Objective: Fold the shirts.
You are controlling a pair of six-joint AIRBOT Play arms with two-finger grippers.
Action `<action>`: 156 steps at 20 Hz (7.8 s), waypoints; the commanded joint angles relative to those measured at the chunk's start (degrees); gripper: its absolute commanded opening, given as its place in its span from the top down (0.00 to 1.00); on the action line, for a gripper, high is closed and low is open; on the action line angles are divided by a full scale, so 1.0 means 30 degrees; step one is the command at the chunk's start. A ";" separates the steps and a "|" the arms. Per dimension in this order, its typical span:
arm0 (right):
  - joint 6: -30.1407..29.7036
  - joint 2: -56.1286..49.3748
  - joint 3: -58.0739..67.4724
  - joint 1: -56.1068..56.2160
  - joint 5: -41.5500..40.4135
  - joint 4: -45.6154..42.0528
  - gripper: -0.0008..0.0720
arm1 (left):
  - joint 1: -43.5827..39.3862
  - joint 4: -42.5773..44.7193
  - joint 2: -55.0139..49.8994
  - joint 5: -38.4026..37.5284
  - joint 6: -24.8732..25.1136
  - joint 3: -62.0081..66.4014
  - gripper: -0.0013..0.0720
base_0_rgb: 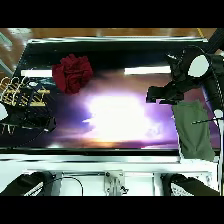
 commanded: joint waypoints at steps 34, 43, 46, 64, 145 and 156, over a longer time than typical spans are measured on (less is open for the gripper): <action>0.0007 -0.0015 0.0015 0.0022 -0.2018 0.0051 0.04 | 0.3395 -0.2674 -1.2138 2.1471 -0.2382 0.3140 0.62; 0.0000 -0.0015 0.0015 0.0022 -0.2076 0.1202 0.04 | 0.5195 -0.2667 -1.5912 2.1216 -0.6266 0.4728 0.25; 0.0000 -0.0015 0.0015 0.0022 -0.2076 0.1202 0.04 | 0.5246 -0.2667 -1.6364 2.1500 -0.6266 0.4728 0.27; 0.0000 -0.0015 0.0015 0.0022 -0.2951 0.1435 0.04 | 0.6273 -0.2900 -1.7588 1.9635 -0.6273 0.4728 0.35; -0.5224 0.6790 0.5923 -0.2688 -0.8670 0.8561 0.89 | -0.3337 -0.0867 0.1275 1.1438 -0.0962 1.2735 0.95; -0.3126 0.8837 0.8371 -0.3075 -0.1501 0.4262 0.89 | -0.3322 -0.0801 0.1632 0.3716 -0.0969 1.1883 0.95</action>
